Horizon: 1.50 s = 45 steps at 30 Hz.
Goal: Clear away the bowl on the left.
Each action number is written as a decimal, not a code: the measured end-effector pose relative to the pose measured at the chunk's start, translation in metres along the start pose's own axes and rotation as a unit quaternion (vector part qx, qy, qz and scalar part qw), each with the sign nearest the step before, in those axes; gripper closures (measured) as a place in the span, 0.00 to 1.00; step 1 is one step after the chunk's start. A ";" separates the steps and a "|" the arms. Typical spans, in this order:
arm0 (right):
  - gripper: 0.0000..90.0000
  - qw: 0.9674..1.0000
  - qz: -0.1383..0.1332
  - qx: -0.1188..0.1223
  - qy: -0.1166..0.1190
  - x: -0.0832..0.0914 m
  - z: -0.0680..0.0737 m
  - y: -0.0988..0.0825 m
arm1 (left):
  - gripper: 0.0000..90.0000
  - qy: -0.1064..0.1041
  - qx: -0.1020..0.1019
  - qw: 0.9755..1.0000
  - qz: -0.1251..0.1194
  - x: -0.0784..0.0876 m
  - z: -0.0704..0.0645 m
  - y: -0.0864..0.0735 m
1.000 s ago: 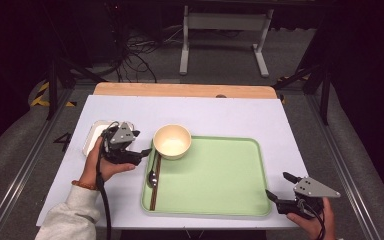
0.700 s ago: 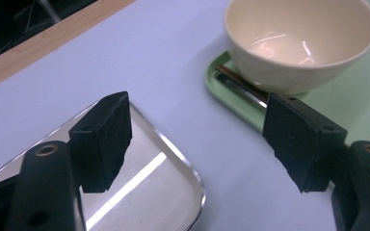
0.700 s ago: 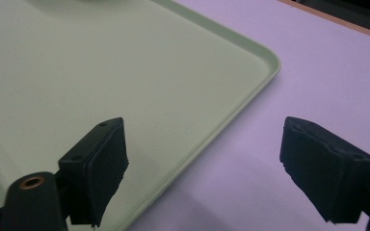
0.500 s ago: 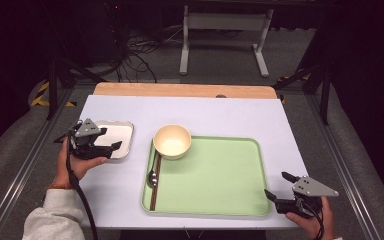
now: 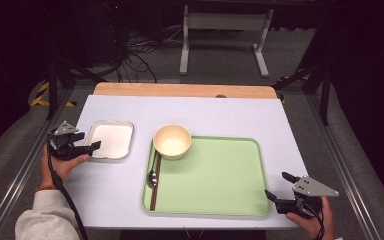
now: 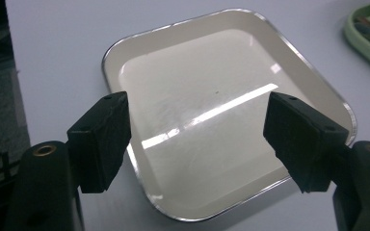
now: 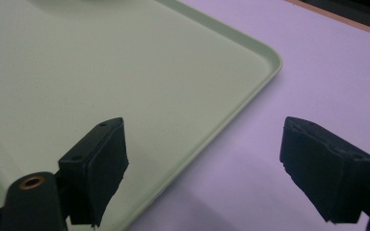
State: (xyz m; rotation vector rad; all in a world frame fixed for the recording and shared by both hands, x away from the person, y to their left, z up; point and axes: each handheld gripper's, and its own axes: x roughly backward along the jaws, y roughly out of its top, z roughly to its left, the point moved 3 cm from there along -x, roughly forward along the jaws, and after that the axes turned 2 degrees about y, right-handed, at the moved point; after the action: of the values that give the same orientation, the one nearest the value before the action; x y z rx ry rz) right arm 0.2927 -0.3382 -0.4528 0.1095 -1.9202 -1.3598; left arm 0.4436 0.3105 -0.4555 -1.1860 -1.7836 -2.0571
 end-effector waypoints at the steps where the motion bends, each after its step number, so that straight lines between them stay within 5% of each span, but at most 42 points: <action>1: 0.19 1.000 0.000 0.000 0.000 0.000 0.000 0.000 | 0.29 0.000 0.008 1.000 0.002 -0.001 0.004 -0.003; 12: 0.19 1.000 0.004 0.001 0.004 -0.001 0.002 0.000 | 0.43 -0.015 0.057 0.998 0.037 -0.011 0.021 -0.019; 20: 0.19 1.000 0.001 -0.001 0.002 0.000 0.000 0.000 | 0.52 -0.004 0.085 0.995 0.051 -0.017 0.025 -0.022; 26: 0.19 1.000 0.001 -0.003 0.002 -0.001 0.000 0.000 | 0.65 0.021 0.076 0.995 0.056 -0.017 0.025 -0.022; 31: 0.19 1.000 0.001 -0.003 0.002 0.000 0.000 0.000 | 0.84 0.013 0.077 0.996 0.054 -0.018 0.023 -0.021; 35: 0.19 1.000 0.002 -0.005 0.003 0.000 -0.001 -0.001 | 0.88 0.023 0.078 0.995 0.063 -0.018 0.021 -0.018; 45: 0.19 1.000 0.008 -0.009 0.006 -0.002 -0.002 -0.002 | 0.95 0.000 0.094 0.994 0.049 -0.019 0.020 -0.017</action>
State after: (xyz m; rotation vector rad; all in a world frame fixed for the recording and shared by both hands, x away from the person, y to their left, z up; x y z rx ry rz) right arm 0.2944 -0.3400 -0.4551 0.0921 -1.8955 -1.3620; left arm 0.4552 0.3256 -0.4816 -1.1939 -1.8338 -1.7924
